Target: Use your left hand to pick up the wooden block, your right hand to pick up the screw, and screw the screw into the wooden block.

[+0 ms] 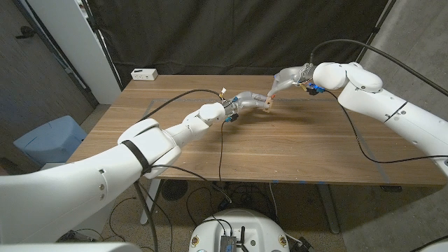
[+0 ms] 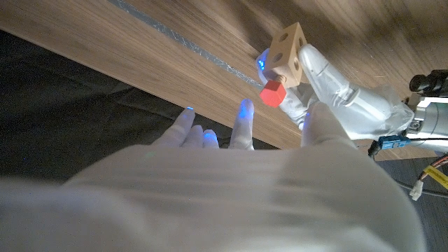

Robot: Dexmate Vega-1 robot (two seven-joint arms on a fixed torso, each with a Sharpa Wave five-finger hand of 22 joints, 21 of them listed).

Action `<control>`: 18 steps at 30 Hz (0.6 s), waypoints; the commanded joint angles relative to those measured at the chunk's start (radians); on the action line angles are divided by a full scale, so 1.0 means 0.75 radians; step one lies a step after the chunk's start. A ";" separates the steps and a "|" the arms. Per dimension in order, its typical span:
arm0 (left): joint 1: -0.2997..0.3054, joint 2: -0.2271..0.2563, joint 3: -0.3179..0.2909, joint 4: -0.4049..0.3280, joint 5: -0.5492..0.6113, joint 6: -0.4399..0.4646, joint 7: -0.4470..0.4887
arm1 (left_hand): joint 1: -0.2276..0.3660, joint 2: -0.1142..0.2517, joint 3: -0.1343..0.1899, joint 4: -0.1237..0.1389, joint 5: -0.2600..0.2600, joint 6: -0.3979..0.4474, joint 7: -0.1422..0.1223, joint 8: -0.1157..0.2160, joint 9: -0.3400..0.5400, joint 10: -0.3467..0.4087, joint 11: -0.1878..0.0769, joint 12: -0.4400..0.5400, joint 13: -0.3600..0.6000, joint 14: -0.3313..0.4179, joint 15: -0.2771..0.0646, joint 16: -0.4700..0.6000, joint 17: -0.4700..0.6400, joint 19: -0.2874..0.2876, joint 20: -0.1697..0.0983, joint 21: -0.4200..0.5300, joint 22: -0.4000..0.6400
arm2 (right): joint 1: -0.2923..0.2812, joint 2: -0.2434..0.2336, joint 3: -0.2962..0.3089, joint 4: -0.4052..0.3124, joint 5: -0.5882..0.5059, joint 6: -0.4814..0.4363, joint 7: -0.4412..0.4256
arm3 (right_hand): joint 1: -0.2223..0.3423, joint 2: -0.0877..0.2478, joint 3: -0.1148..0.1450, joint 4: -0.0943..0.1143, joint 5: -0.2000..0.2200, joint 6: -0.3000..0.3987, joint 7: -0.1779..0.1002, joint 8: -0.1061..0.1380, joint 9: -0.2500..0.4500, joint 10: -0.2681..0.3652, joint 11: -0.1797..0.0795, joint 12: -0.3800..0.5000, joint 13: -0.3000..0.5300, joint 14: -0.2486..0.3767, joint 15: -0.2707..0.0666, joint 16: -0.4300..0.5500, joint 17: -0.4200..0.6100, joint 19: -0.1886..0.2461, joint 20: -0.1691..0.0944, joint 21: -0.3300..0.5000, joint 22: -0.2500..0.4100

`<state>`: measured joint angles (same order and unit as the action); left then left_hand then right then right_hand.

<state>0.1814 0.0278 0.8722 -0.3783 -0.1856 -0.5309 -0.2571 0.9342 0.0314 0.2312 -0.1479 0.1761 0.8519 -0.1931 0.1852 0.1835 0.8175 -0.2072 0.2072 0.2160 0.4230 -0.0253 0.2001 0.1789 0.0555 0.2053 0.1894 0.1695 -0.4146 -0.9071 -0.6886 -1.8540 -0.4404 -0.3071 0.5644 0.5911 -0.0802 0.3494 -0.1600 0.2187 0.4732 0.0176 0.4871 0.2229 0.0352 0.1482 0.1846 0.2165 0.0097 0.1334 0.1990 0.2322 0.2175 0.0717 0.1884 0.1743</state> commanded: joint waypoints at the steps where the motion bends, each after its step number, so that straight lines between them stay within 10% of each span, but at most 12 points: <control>1: -0.006 -0.003 0.009 0.007 -0.011 0.013 0.010 | 0.001 0.006 0.000 0.006 0.006 0.011 -0.010 0.007 0.006 -0.006 -0.003 0.001 0.005 0.007 -0.003 0.003 0.002 0.006 0.001 0.004 0.007 | 0.020 0.017 -0.017 0.036 -0.002 0.013 0.004 | 0.037 0.010 0.018 -0.010 0.008 0.007 -0.023 -0.008 0.000 -0.015 0.001 0.009 0.002 -0.008 -0.001 0.002 -0.001 0.004 -0.003 0.006 0.004; 18: -0.001 0.004 0.013 0.004 -0.011 -0.023 0.010 | 0.002 0.003 -0.001 0.004 0.005 0.012 -0.017 0.008 0.006 -0.005 -0.006 0.002 0.005 0.008 -0.007 0.003 0.002 0.003 0.000 0.003 0.007 | 0.021 0.024 -0.025 0.052 -0.020 0.015 -0.019 | 0.150 0.027 0.074 -0.030 -0.009 0.068 -0.071 0.006 -0.007 0.001 -0.022 0.027 0.003 0.009 -0.022 0.013 -0.007 0.025 -0.016 0.016 0.003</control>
<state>0.1783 0.0268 0.8798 -0.3744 -0.1926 -0.5281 -0.2491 0.9356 0.0301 0.2311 -0.1480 0.1761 0.8575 -0.1988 0.1848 0.1841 0.8138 -0.2109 0.2072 0.2160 0.4230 -0.0253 0.2001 0.1788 0.0555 0.2053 0.1894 0.1695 -0.3976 -0.8909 -0.7042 -1.8204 -0.4468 -0.2980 0.5650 0.6809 -0.0615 0.3932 -0.1820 0.2161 0.5109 -0.0308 0.4871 0.2182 0.0338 0.1389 0.1965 0.2163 0.0158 0.1210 0.2050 0.2275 0.2272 0.0622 0.1933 0.1743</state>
